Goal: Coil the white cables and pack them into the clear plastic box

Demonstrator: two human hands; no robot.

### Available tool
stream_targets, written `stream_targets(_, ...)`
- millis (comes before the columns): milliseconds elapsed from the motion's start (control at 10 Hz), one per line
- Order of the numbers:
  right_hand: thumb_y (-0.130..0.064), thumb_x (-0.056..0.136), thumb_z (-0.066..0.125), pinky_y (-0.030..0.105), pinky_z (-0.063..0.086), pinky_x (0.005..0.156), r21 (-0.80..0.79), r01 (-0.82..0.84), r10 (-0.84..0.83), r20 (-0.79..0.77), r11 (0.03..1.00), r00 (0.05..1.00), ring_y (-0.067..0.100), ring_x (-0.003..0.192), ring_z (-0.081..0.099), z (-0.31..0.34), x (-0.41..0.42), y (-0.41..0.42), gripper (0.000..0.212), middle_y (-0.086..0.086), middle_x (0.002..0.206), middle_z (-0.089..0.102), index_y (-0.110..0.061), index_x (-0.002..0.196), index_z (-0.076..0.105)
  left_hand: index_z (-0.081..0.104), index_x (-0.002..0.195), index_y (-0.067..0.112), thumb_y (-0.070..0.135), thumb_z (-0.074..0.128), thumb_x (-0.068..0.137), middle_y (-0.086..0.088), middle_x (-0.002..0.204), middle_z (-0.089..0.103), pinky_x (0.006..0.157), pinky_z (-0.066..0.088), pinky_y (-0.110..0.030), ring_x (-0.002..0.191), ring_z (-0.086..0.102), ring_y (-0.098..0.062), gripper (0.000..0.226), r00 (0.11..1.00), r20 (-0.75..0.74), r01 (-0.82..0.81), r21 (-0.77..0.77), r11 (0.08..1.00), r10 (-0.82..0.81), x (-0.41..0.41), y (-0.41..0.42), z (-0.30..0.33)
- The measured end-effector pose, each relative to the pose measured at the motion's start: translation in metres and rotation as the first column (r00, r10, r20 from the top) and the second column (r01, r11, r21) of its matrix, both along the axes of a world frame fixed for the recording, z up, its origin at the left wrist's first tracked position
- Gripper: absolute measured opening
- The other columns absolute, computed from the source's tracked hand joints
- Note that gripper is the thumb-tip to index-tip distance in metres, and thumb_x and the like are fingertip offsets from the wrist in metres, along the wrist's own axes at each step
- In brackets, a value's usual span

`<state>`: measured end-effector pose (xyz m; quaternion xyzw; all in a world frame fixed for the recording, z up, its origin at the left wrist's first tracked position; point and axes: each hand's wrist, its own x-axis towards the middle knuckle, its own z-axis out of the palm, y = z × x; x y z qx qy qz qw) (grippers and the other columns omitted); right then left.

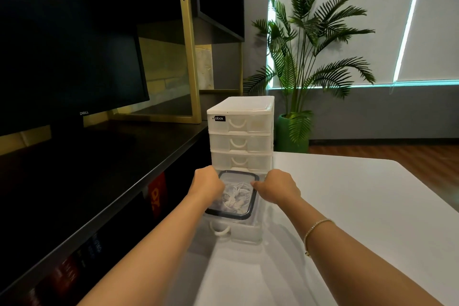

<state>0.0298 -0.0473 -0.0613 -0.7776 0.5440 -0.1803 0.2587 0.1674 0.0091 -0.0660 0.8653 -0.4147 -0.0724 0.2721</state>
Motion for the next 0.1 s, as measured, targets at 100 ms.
stream_targets(100,-0.039,0.088,0.059,0.029,0.05,0.074,0.05,-0.025,0.027,-0.041,0.998,0.999,0.021,0.085,0.056,0.0094,-0.0115,0.012,0.034,0.006,0.094,0.055,-0.01,0.106,0.056,0.054,0.121,0.005,0.009,0.051,0.092,-0.013,0.119,0.056,0.075,0.044,-0.029,0.101,0.057,-0.026,0.029,1.0,-0.012,0.015,-0.004,1.0,-0.015,-0.0106,0.0117,0.0112)
